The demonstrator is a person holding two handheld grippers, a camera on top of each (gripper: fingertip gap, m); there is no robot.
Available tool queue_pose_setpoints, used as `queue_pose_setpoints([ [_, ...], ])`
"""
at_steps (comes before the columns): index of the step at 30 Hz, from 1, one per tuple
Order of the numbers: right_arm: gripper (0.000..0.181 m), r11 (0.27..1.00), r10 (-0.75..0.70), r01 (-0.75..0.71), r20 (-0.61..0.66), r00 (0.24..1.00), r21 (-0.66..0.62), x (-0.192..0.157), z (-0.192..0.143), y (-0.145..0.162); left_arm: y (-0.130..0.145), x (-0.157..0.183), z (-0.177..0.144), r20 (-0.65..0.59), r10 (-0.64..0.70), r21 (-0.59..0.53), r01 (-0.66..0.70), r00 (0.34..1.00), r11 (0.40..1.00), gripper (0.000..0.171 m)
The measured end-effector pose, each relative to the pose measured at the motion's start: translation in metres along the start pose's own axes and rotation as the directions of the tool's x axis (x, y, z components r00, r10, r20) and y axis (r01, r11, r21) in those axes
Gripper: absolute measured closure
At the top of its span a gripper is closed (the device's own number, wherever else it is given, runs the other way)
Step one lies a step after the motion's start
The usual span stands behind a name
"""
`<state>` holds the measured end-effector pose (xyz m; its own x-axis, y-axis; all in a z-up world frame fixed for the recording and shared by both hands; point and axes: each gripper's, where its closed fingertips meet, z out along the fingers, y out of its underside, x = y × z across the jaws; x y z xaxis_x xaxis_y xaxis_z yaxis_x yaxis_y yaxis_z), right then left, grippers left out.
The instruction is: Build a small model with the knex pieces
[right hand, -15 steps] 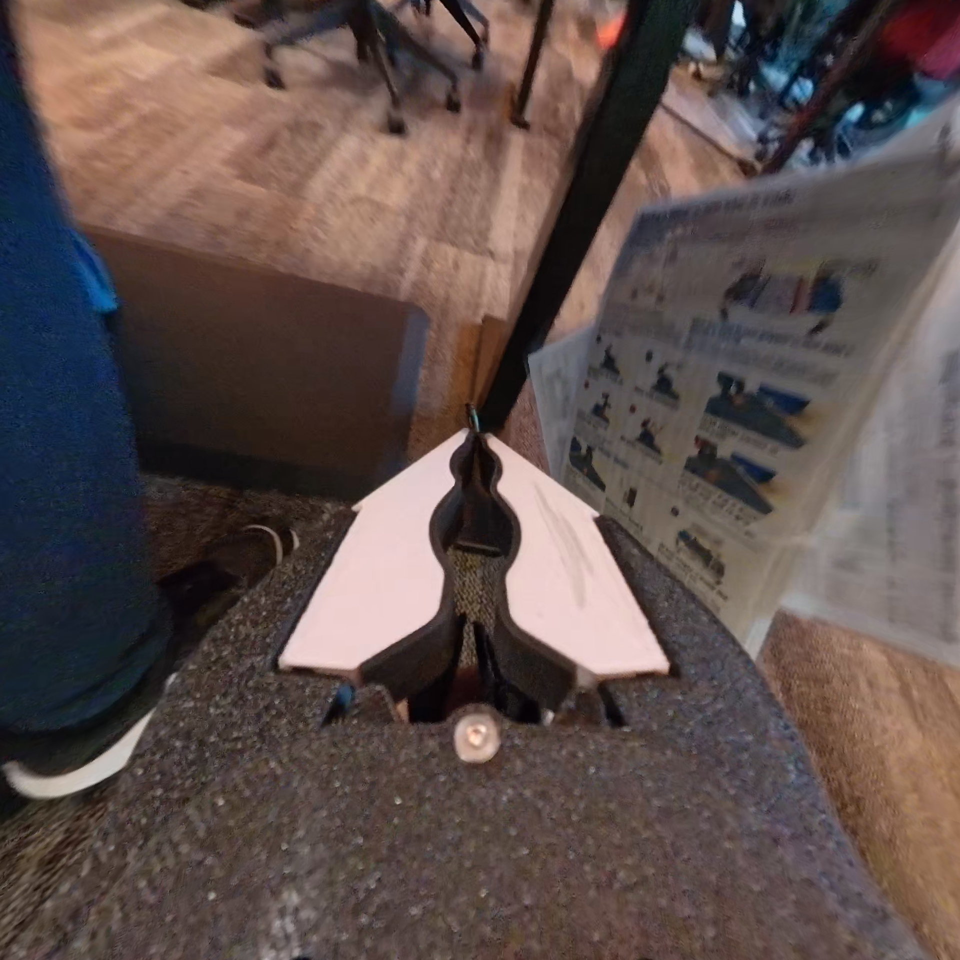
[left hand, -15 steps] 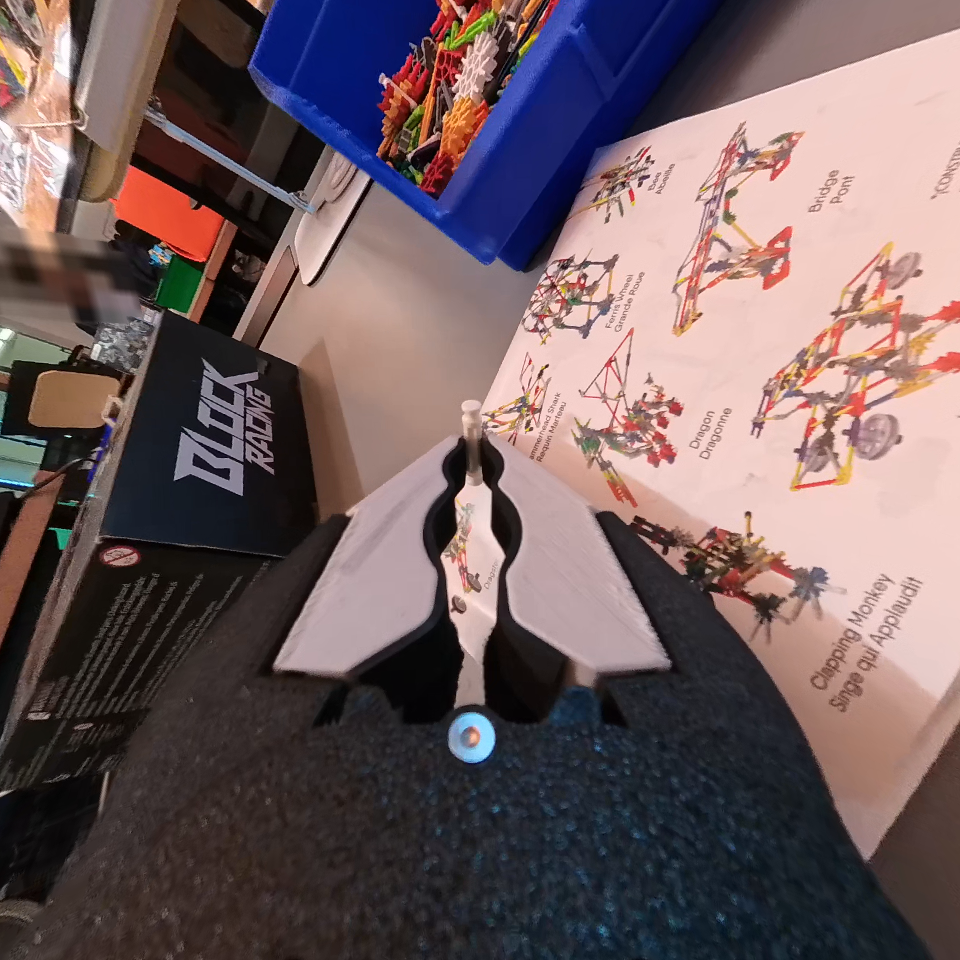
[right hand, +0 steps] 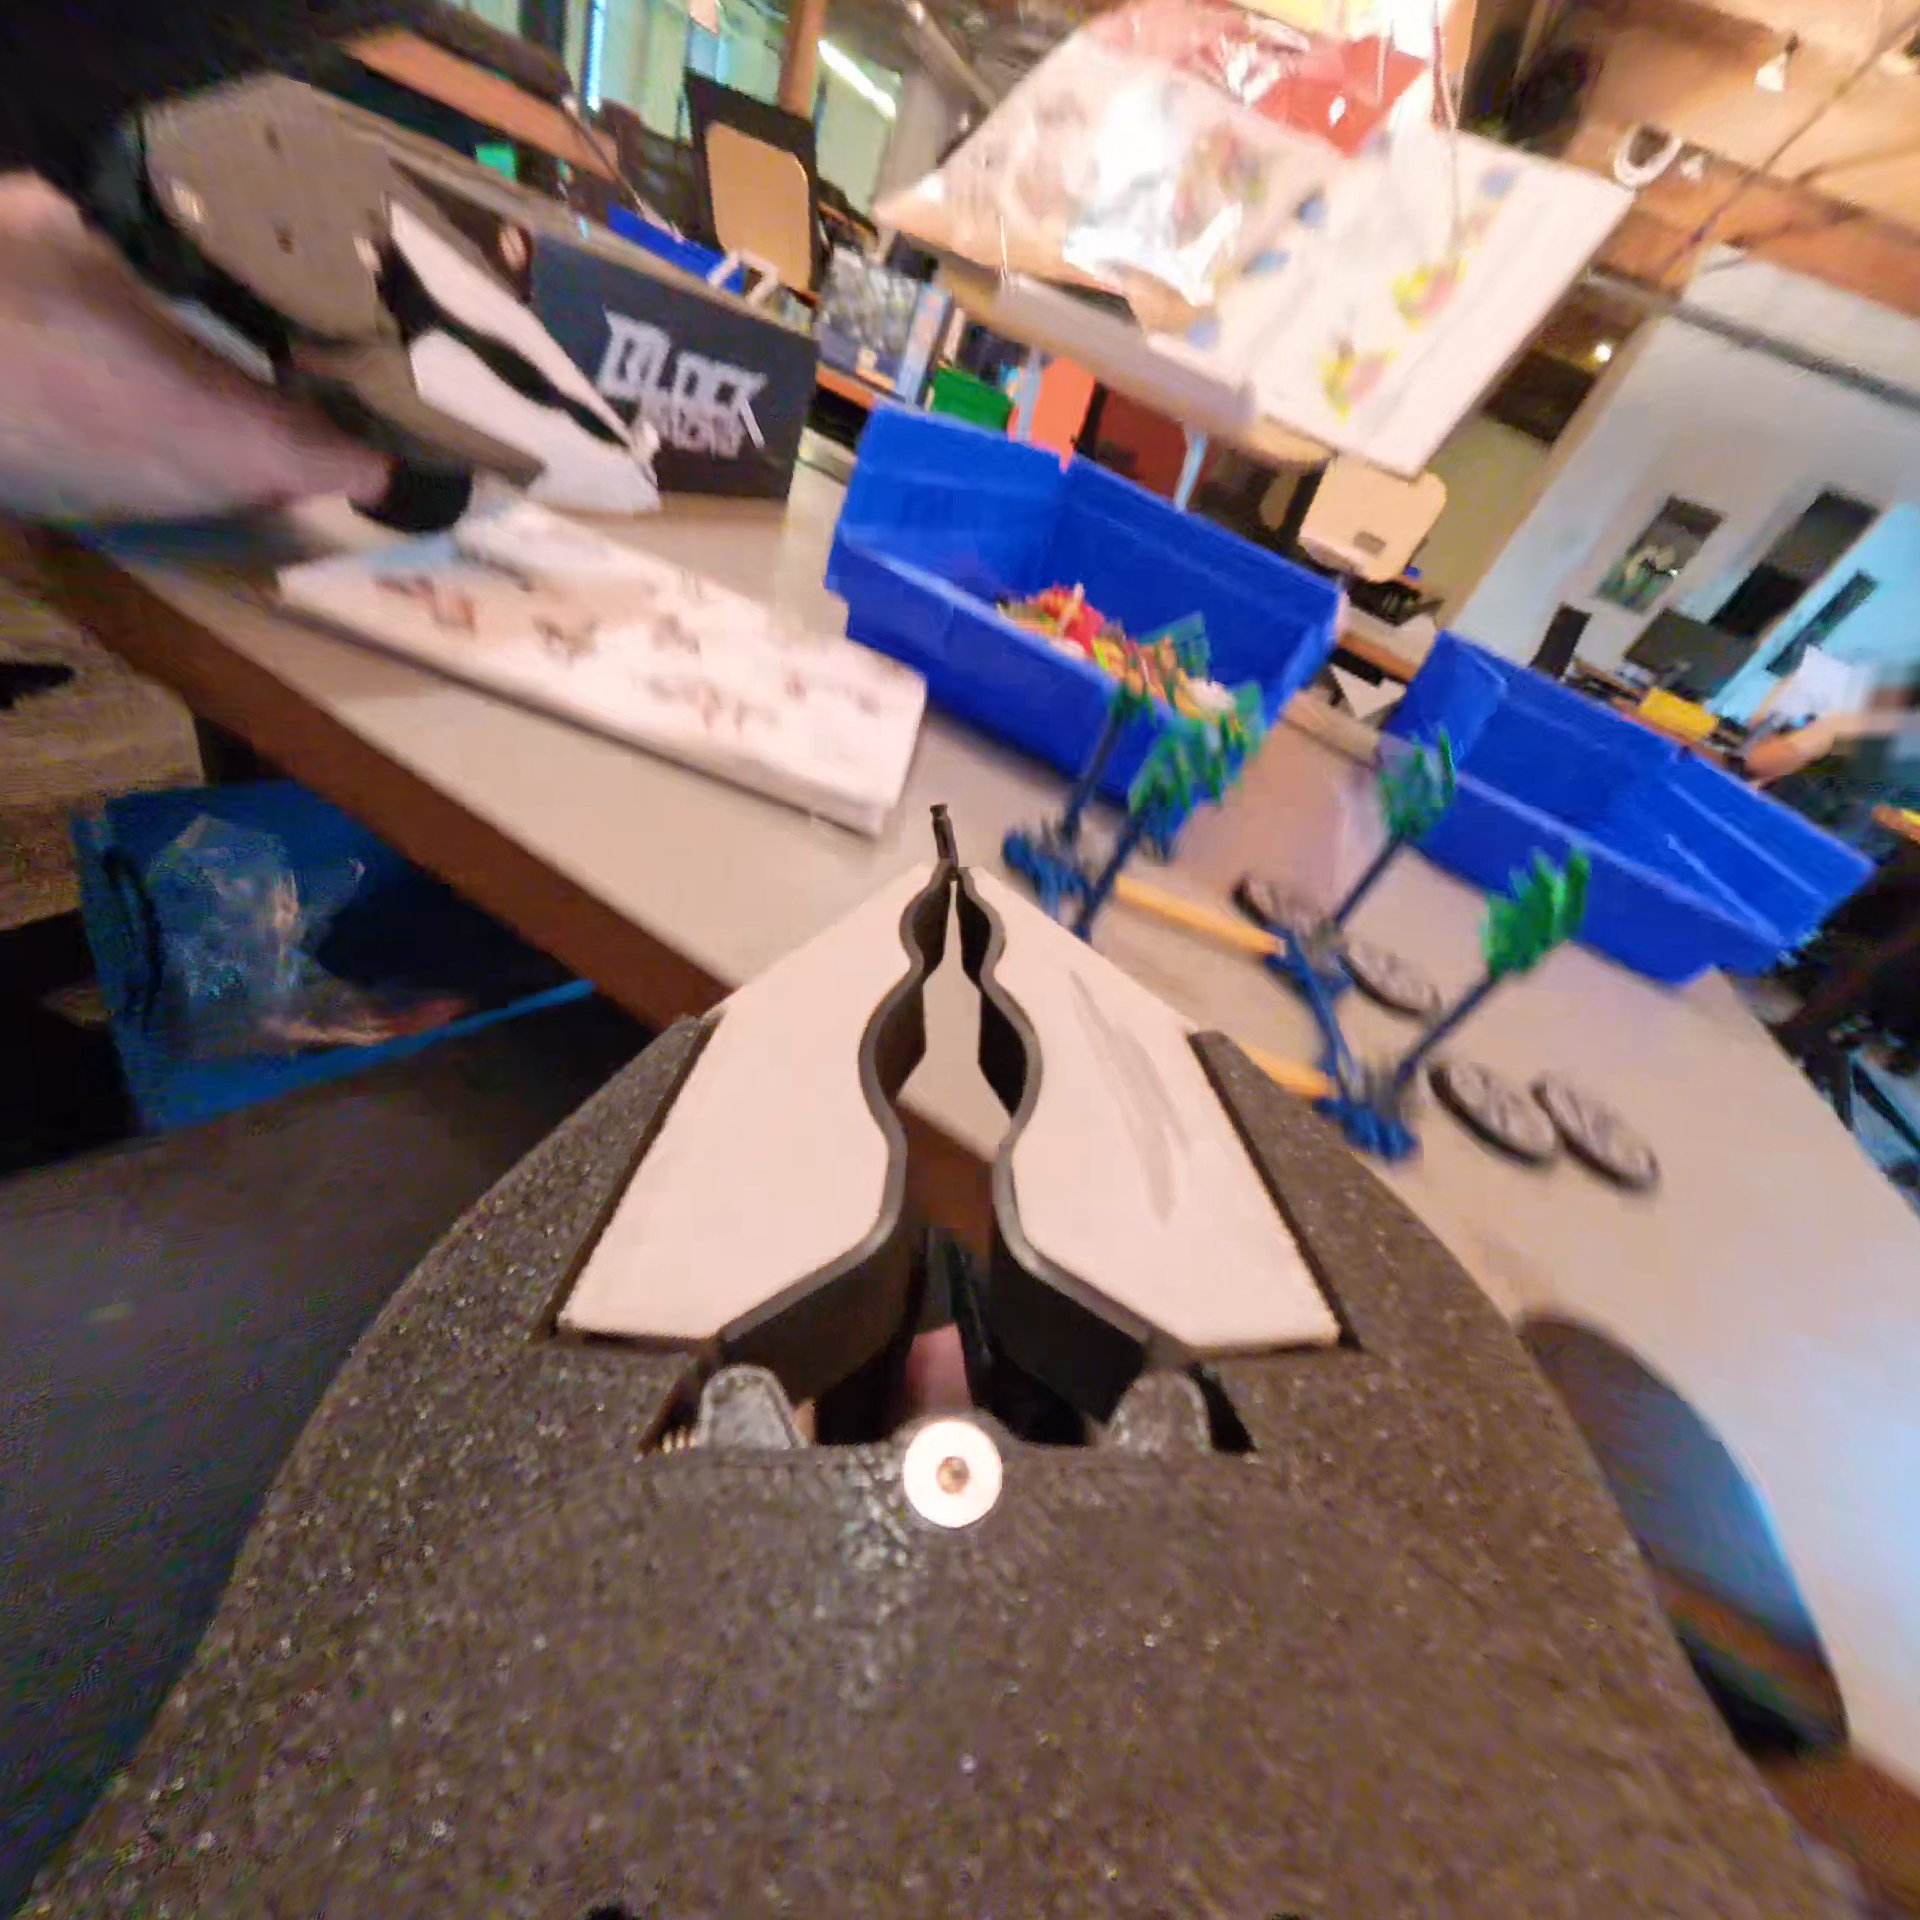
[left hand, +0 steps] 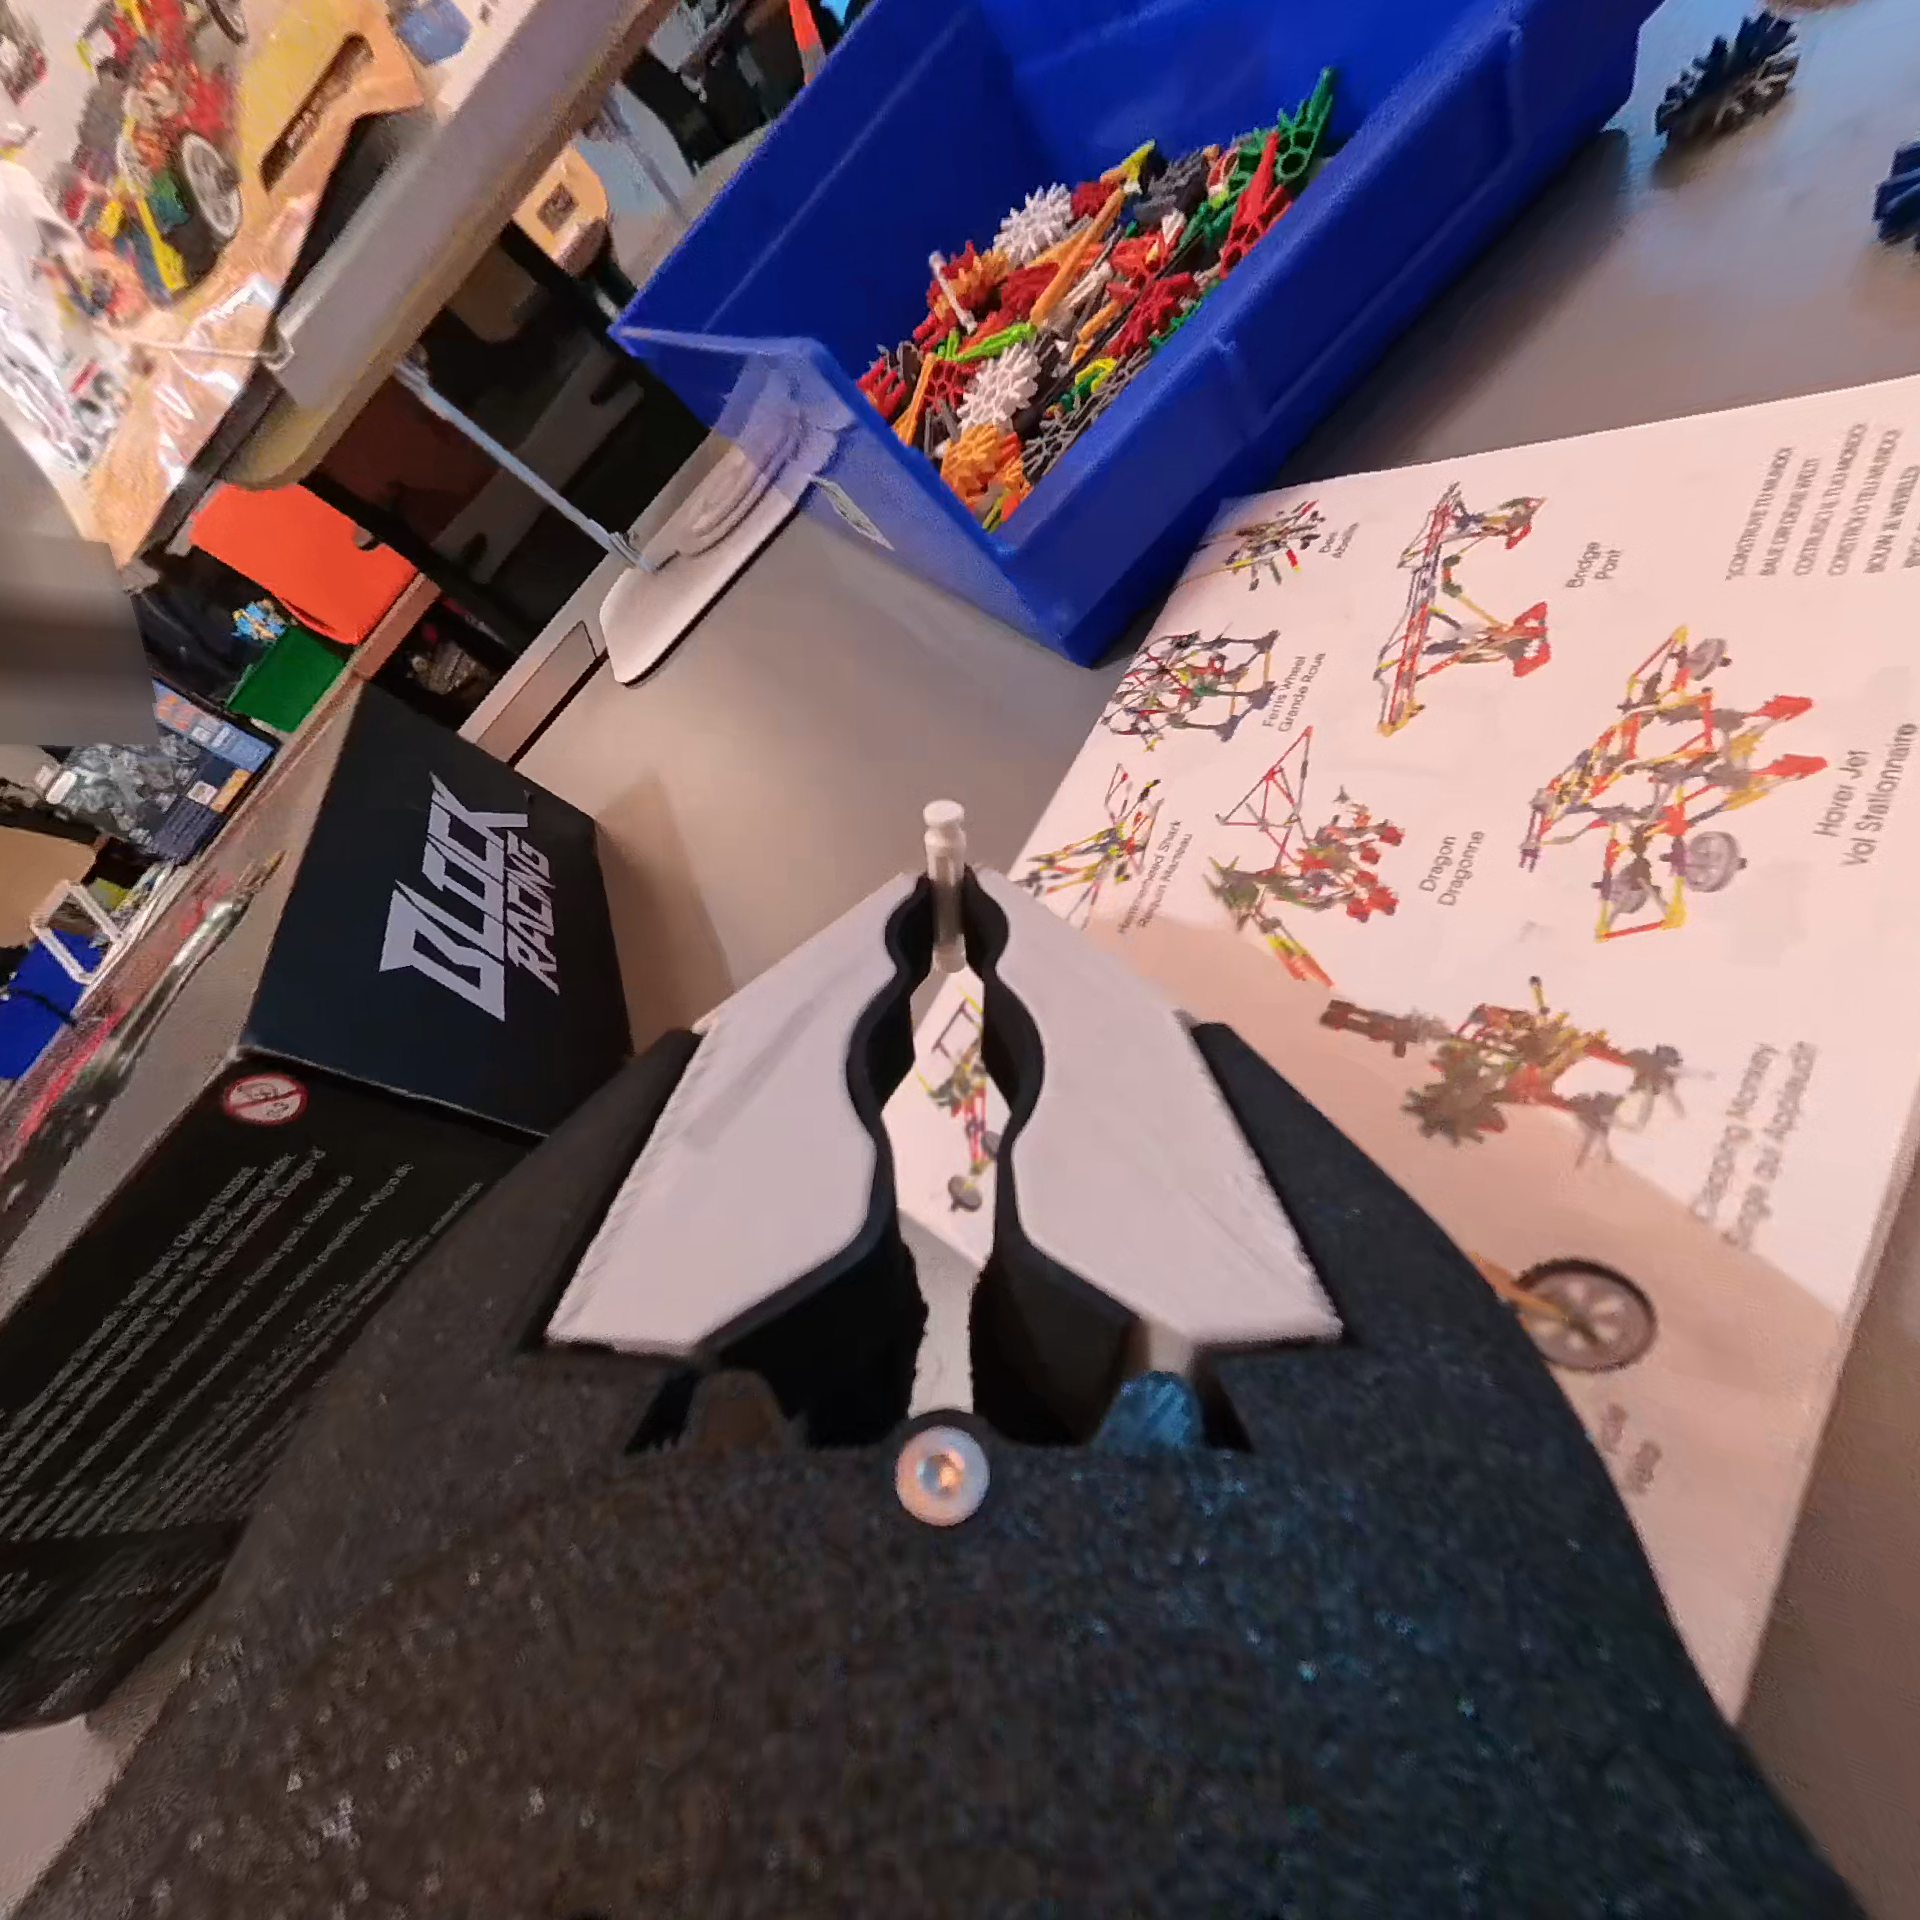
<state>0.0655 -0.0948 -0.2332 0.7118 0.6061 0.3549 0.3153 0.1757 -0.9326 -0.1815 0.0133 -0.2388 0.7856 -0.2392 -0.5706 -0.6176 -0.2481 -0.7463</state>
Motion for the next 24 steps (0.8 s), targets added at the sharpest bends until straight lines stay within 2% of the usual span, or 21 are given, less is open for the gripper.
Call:
queue_pose_setpoints([
  [3, 0.181, 0.999, 0.016, -0.017, 0.038, 0.999, 0.042, -0.008, 0.034, -0.054, -0.002, 0.001, -0.004, -0.023, 0.01, 0.037, -0.009, 1.0, 0.999, 0.169],
  [5, 0.181, 1.0, 0.02, -0.021, 0.043, 0.999, 0.016, -0.014, 0.064, -0.081, -0.006, 0.0, -0.007, -0.018, 0.012, 0.067, -0.011, 1.0, 0.998, 0.17],
  [9, 0.181, 0.996, 0.077, -0.078, -0.024, 0.997, -0.046, -0.008, 0.137, -0.116, -0.01, -0.002, -0.011, -0.007, 0.001, 0.108, 0.0, 1.0, 0.994, 0.169],
  [11, 0.181, 0.986, 0.141, -0.145, -0.063, 0.988, -0.079, 0.002, 0.178, -0.122, -0.012, -0.004, -0.013, -0.015, -0.018, 0.124, 0.02, 1.0, 0.992, 0.169],
  [13, 0.18, 0.971, 0.181, -0.196, -0.119, 0.976, -0.133, 0.016, 0.218, -0.114, -0.013, -0.004, -0.014, -0.027, -0.034, 0.137, 0.037, 0.999, 0.99, 0.169],
  [14, 0.176, 0.957, 0.195, -0.218, -0.133, 0.972, -0.193, 0.019, 0.238, -0.101, -0.014, -0.005, -0.015, -0.033, -0.043, 0.145, 0.047, 0.999, 0.988, 0.169],
  [16, 0.155, 0.92, 0.218, -0.255, -0.152, 0.964, -0.298, 0.025, 0.265, -0.077, -0.016, -0.006, -0.017, -0.043, -0.058, 0.159, 0.064, 0.997, 0.985, 0.169],
  [18, 0.136, 0.891, 0.243, -0.285, -0.16, 0.957, -0.354, 0.028, 0.279, -0.061, -0.017, -0.006, -0.019, -0.051, -0.068, 0.174, 0.076, 0.996, 0.982, 0.169],
  [20, 0.133, 0.87, 0.29, -0.329, -0.159, 0.944, -0.368, 0.03, 0.281, -0.055, -0.019, -0.006, -0.021, -0.059, -0.072, 0.192, 0.082, 0.996, 0.978, 0.169],
  [22, 0.133, 0.88, 0.292, -0.326, -0.148, 0.945, -0.346, 0.031, 0.271, -0.064, -0.021, -0.006, -0.022, -0.07, -0.082, 0.209, 0.095, 0.994, 0.973, 0.169],
  [24, 0.135, 0.901, 0.326, -0.333, -0.072, 0.943, -0.278, 0.021, 0.252, -0.087, -0.024, -0.005, -0.024, -0.088, -0.089, 0.227, 0.107, 0.992, 0.968, 0.169],
])
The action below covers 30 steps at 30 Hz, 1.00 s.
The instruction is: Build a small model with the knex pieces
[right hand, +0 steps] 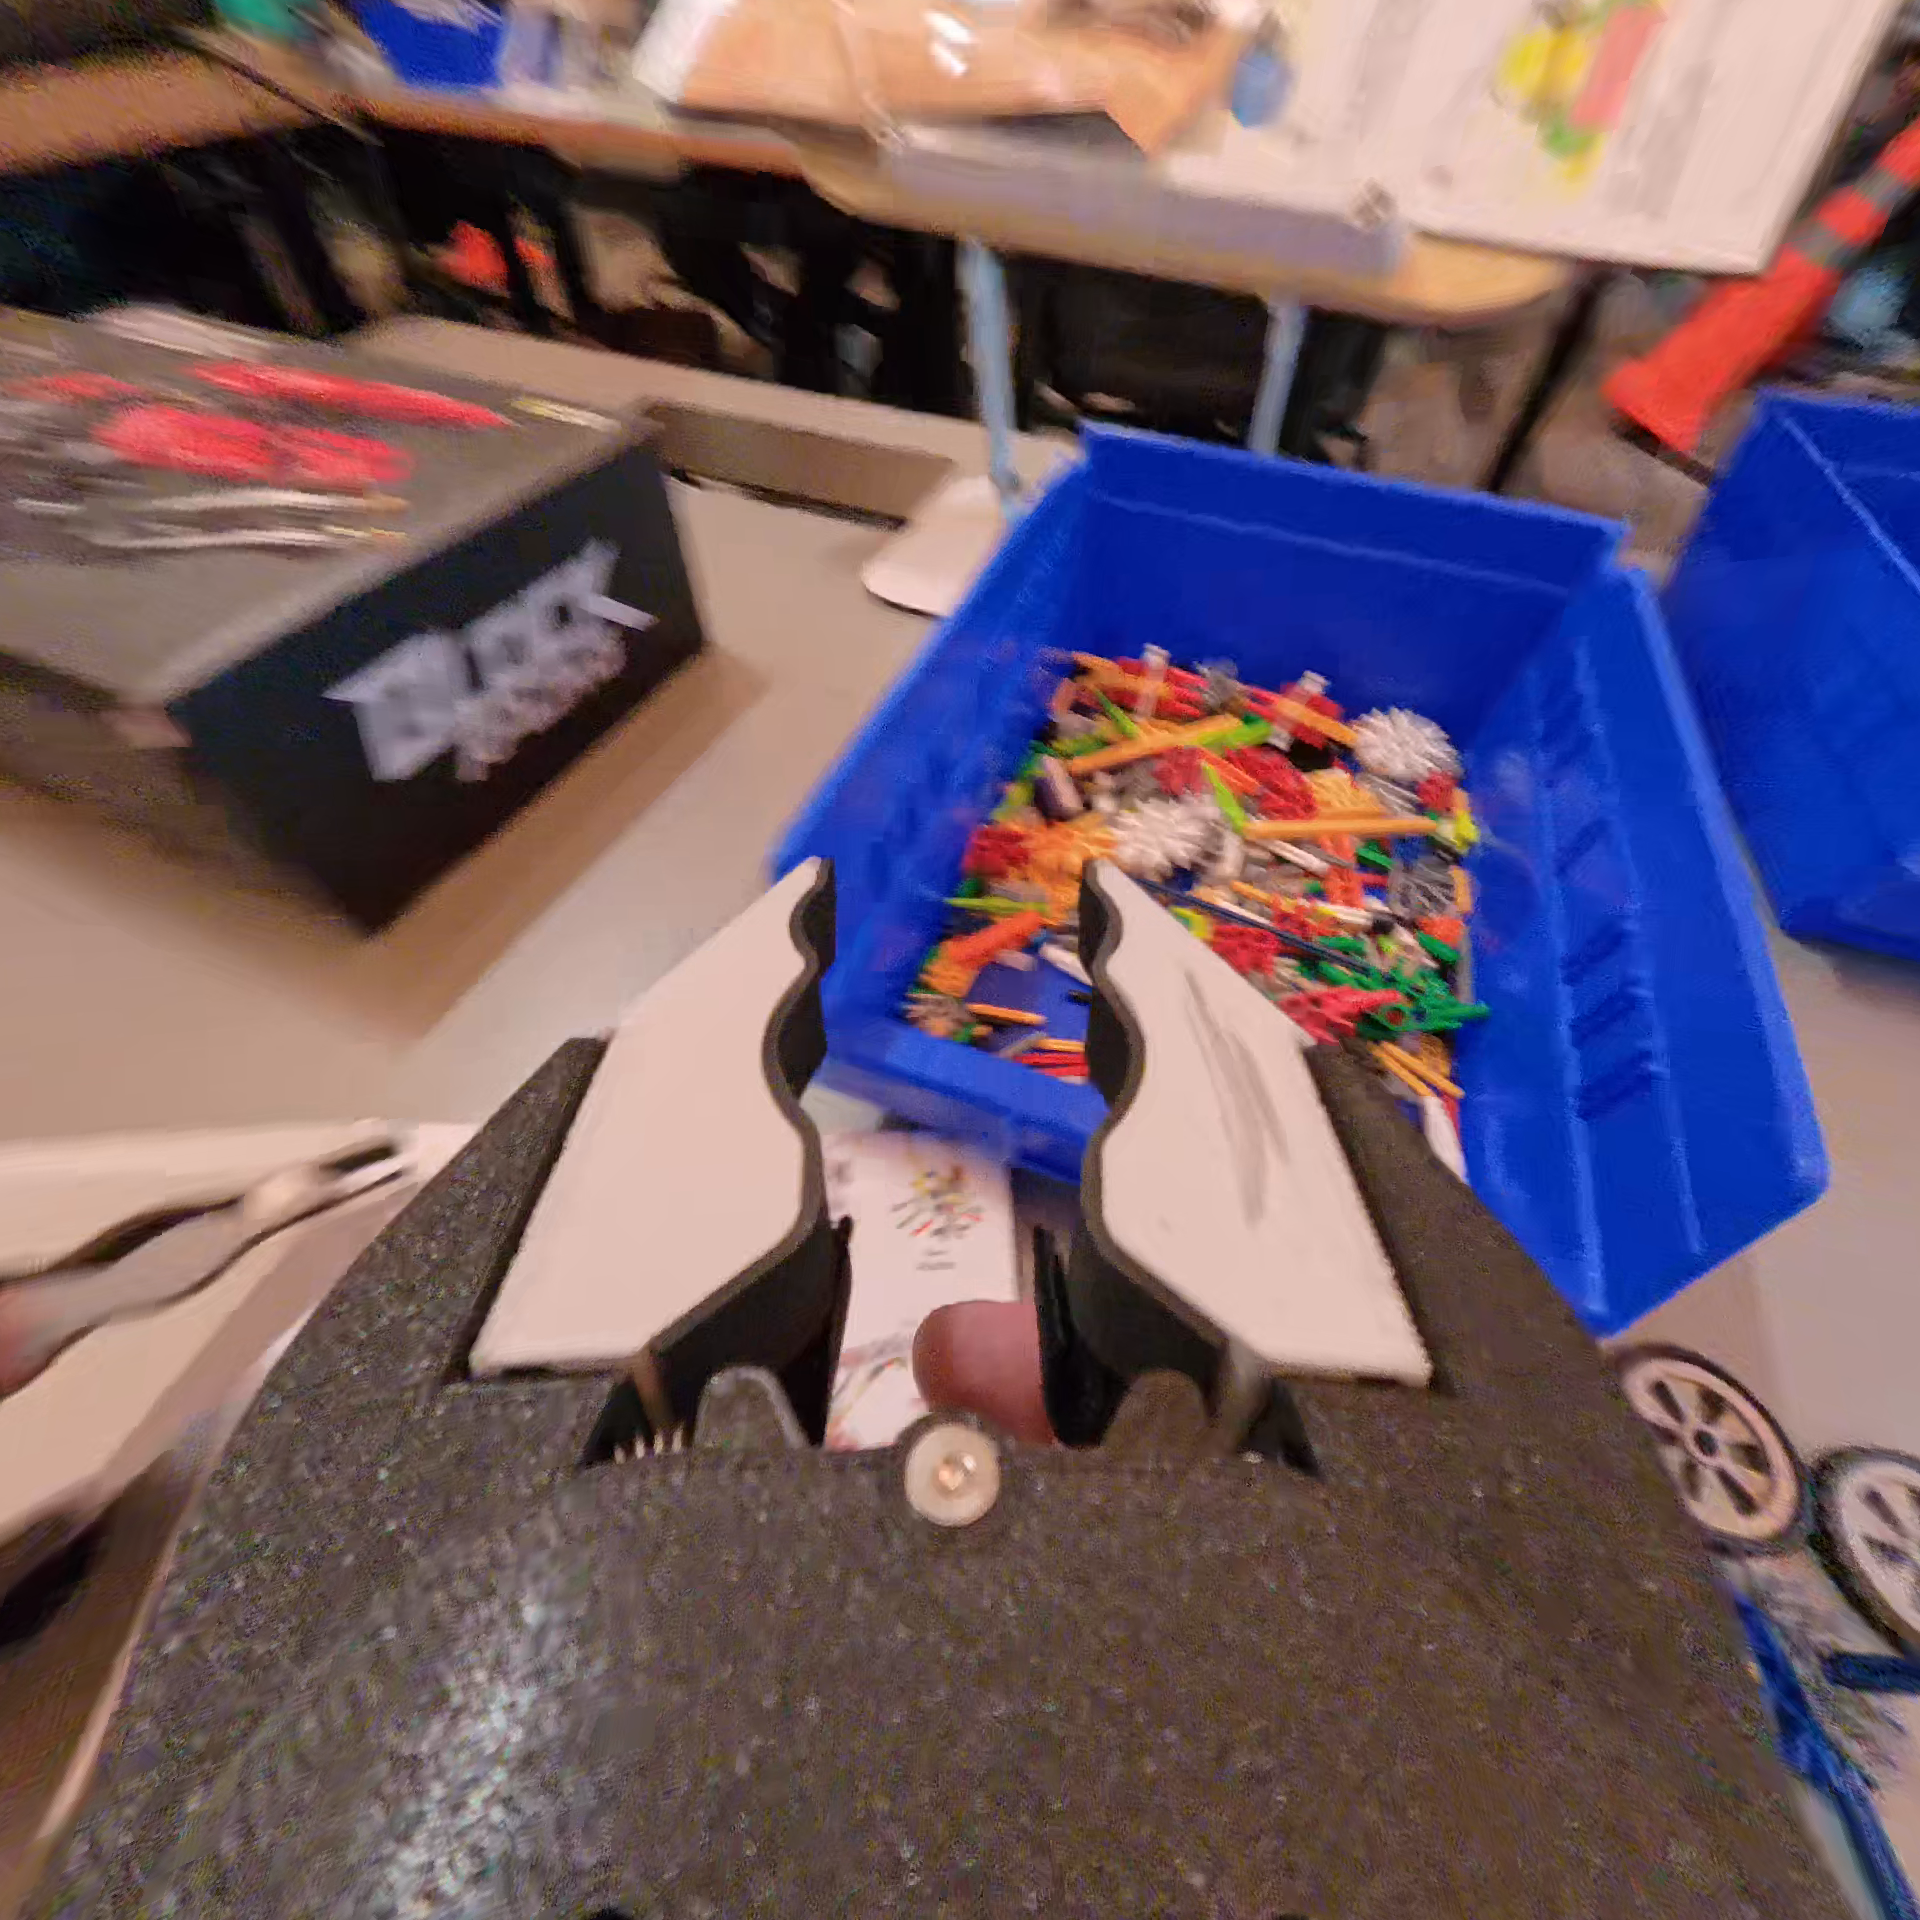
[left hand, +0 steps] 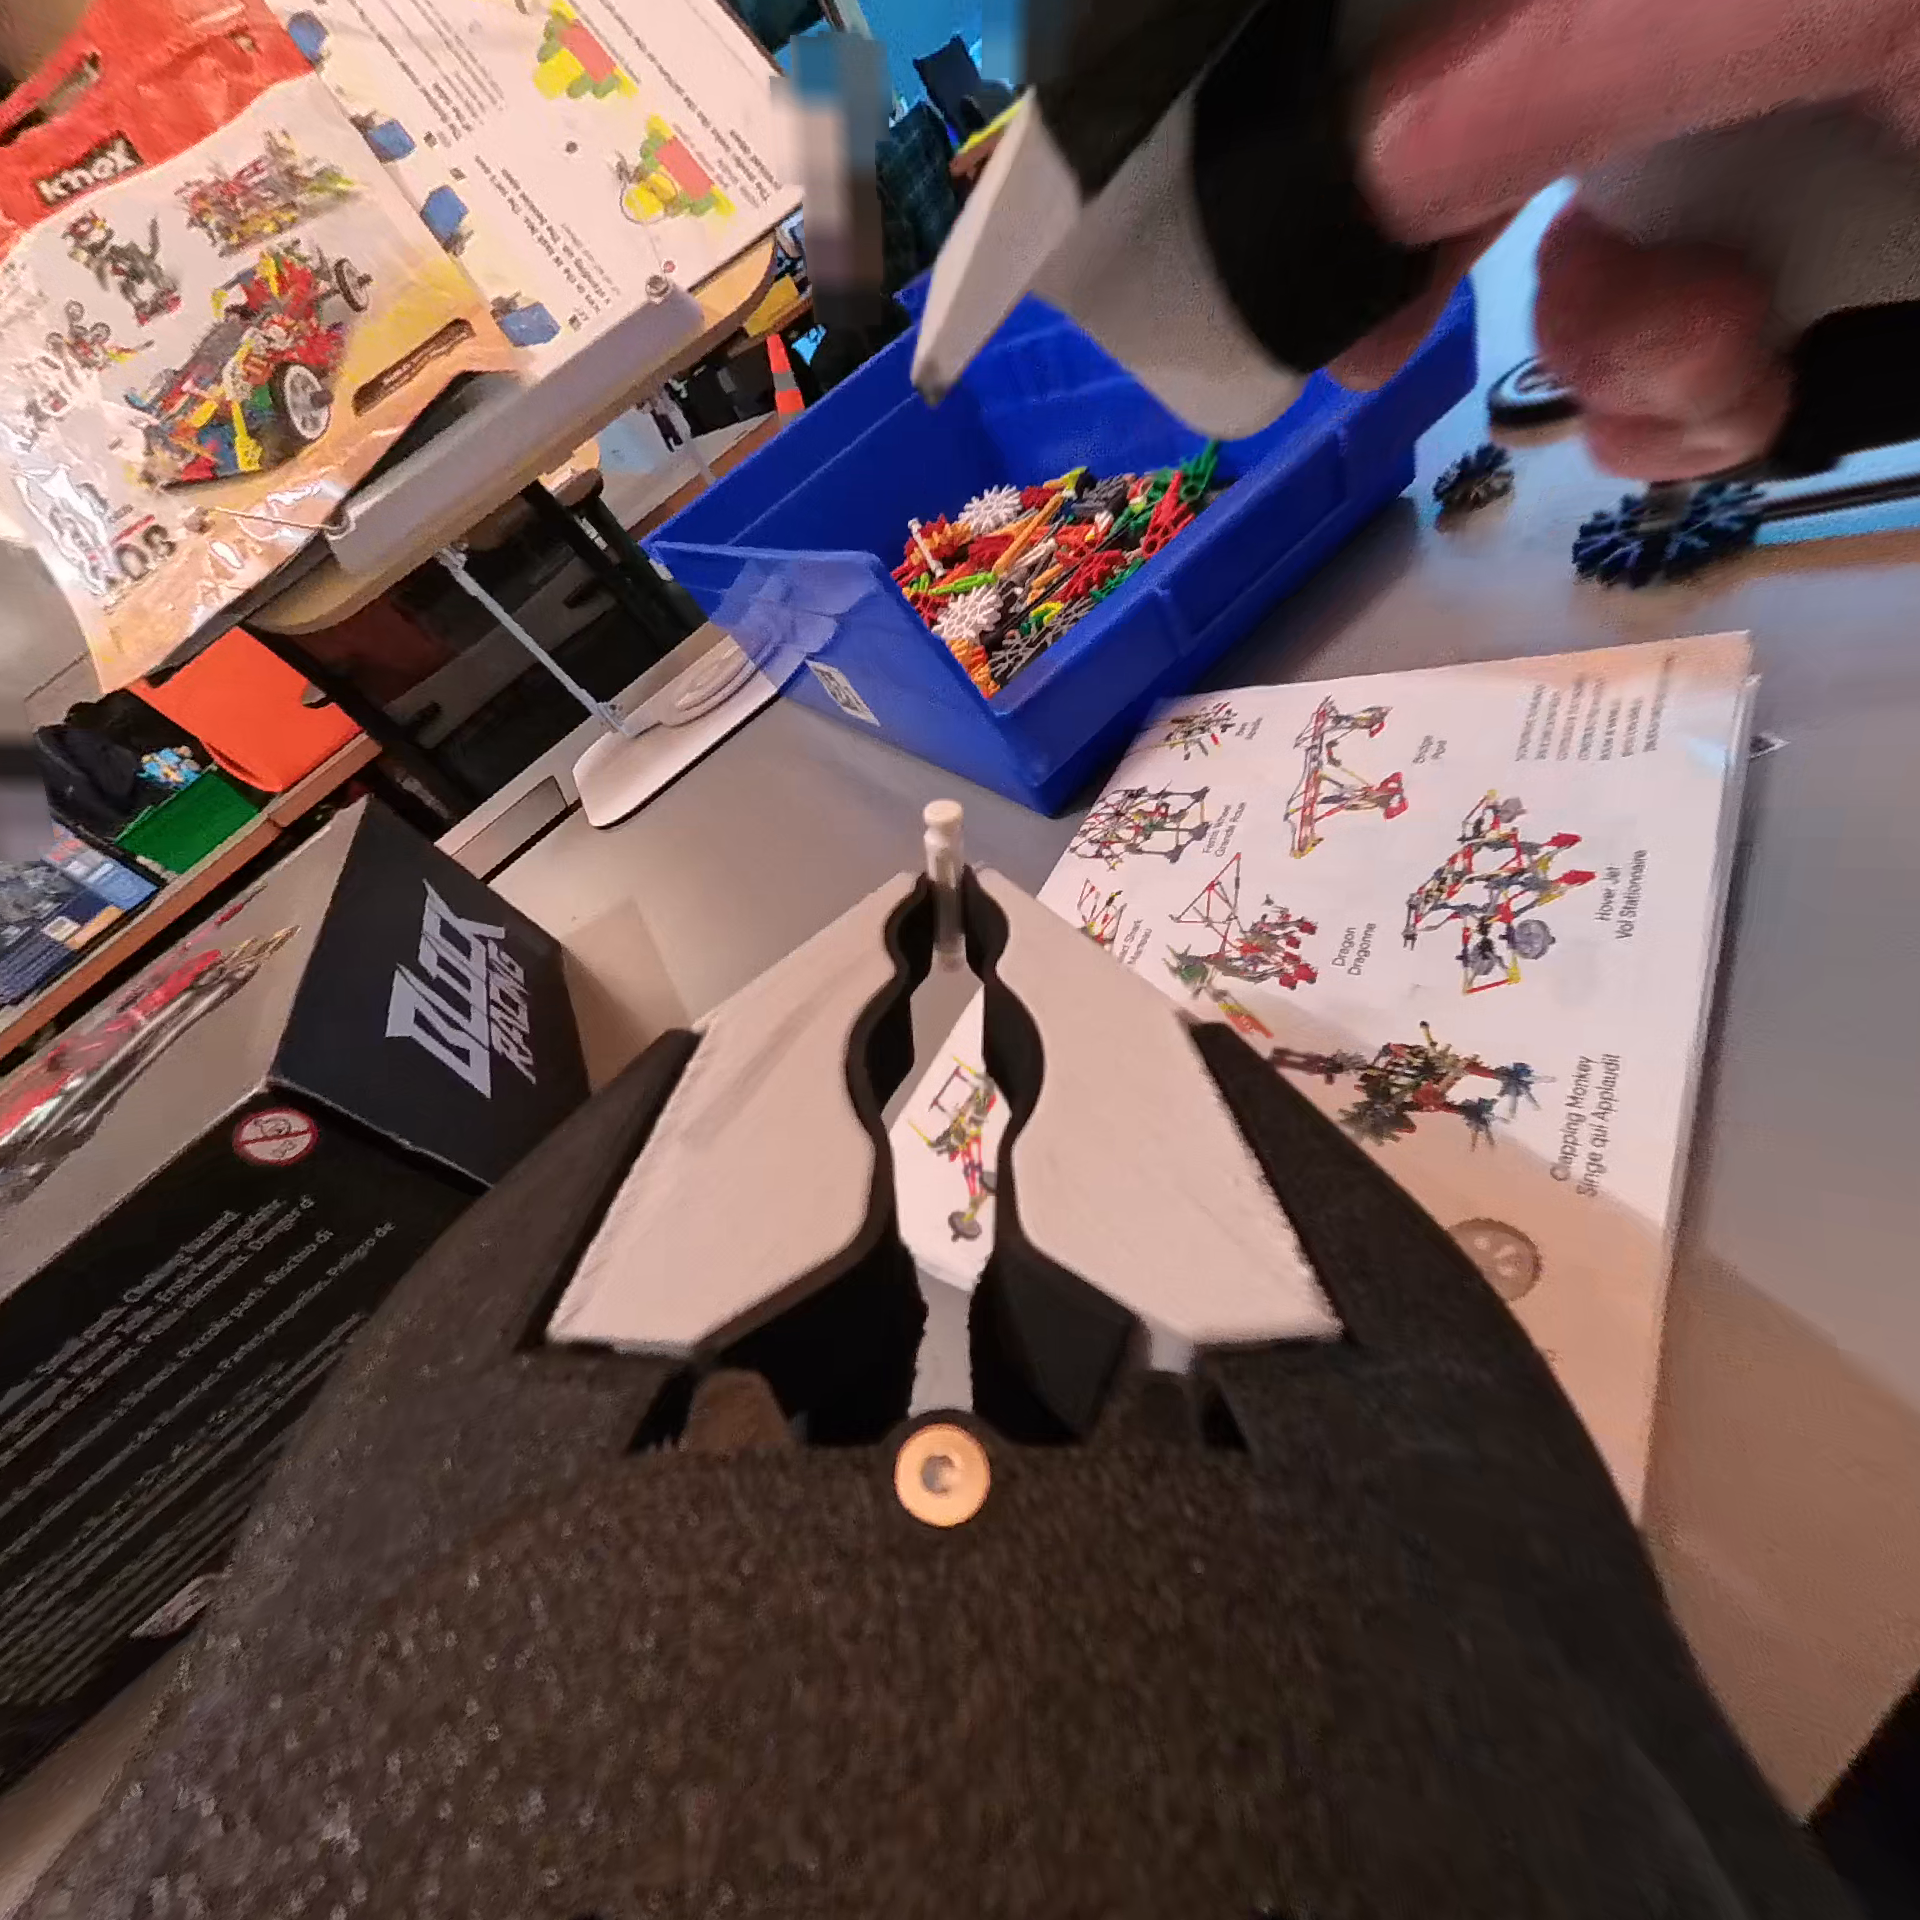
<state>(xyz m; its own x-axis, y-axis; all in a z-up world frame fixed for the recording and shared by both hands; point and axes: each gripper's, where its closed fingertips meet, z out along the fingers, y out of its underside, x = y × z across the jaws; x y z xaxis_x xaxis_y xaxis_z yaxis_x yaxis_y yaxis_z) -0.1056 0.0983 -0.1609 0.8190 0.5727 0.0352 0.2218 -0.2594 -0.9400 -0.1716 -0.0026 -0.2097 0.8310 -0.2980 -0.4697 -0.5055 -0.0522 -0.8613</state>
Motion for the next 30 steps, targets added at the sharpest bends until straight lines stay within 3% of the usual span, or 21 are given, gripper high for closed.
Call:
queue_pose_setpoints([
  [3, 0.146, 0.996, -0.046, 0.033, 0.163, 0.986, 0.079, -0.031, -0.044, -0.004, -0.007, 0.008, -0.004, -0.037, 0.013, 0.041, -0.012, 0.999, 0.999, 0.169],
  [7, 0.156, 0.988, -0.137, 0.096, 0.401, 0.906, 0.119, -0.078, -0.093, 0.021, -0.023, 0.023, -0.01, -0.059, 0.11, 0.095, -0.104, 0.992, 0.99, 0.169],
  [11, 0.155, 0.981, -0.185, 0.143, 0.43, 0.884, 0.13, -0.089, -0.118, 0.044, -0.052, 0.057, -0.021, -0.149, 0.16, 0.162, -0.136, 0.976, 0.977, 0.169],
  [15, 0.158, 0.978, -0.194, 0.152, 0.365, 0.911, 0.141, -0.076, -0.135, 0.055, -0.07, 0.089, -0.026, -0.205, 0.236, 0.191, -0.198, 0.95, 0.961, 0.17],
  [19, 0.16, 0.985, -0.151, 0.114, 0.333, 0.931, 0.127, -0.057, -0.152, 0.068, -0.076, 0.121, -0.025, -0.272, 0.285, 0.207, -0.234, 0.919, 0.95, 0.169],
  [21, 0.174, 0.988, -0.133, 0.099, 0.33, 0.934, 0.118, -0.048, -0.16, 0.074, -0.078, 0.133, -0.022, -0.287, 0.317, 0.214, -0.262, 0.904, 0.941, 0.169],
  [23, 0.176, 0.988, -0.117, 0.08, 0.315, 0.942, 0.129, -0.039, -0.166, 0.075, -0.08, 0.141, -0.02, -0.296, 0.338, 0.222, -0.28, 0.893, 0.934, 0.169],
  [30, 0.163, 0.994, -0.103, 0.083, 0.301, 0.948, 0.077, -0.023, -0.178, 0.089, -0.084, 0.16, -0.017, -0.288, 0.403, 0.249, -0.339, 0.869, 0.907, 0.169],
])
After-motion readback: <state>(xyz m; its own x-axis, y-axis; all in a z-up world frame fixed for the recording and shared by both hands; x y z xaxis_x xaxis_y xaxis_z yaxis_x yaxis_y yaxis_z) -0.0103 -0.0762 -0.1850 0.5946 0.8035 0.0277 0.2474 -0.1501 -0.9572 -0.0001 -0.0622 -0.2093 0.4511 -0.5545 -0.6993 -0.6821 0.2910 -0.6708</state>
